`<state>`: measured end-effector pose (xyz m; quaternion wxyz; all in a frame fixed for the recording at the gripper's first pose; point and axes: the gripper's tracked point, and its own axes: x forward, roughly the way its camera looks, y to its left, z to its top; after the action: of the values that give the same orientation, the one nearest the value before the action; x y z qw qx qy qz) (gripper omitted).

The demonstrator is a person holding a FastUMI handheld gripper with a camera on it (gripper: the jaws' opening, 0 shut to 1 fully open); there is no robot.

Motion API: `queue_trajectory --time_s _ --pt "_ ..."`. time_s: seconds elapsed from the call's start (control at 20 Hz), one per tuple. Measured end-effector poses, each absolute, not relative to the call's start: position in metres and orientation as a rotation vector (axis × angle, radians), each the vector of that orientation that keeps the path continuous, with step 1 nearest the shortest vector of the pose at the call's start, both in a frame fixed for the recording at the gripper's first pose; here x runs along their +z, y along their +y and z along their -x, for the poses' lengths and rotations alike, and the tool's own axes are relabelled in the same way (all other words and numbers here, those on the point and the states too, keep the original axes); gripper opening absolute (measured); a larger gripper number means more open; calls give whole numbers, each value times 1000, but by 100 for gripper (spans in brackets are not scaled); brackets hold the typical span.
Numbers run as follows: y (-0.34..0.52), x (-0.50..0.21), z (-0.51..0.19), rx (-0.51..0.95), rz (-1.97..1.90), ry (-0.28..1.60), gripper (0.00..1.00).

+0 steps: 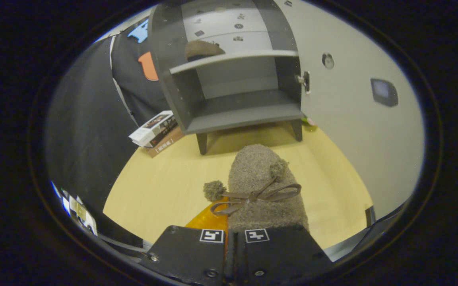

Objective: Open the shoe cabinet door, grab the shoes and put them into the shoe cabinet, then close the shoe cabinet door.

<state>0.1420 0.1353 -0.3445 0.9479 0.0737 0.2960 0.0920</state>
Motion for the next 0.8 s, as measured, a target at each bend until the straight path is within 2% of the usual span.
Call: queue_trajectory --time_s 0.35,0.8 --pt "136 -197 -150 192 -119 379 6" --pt "139 -76 -241 175 -58 195 7"
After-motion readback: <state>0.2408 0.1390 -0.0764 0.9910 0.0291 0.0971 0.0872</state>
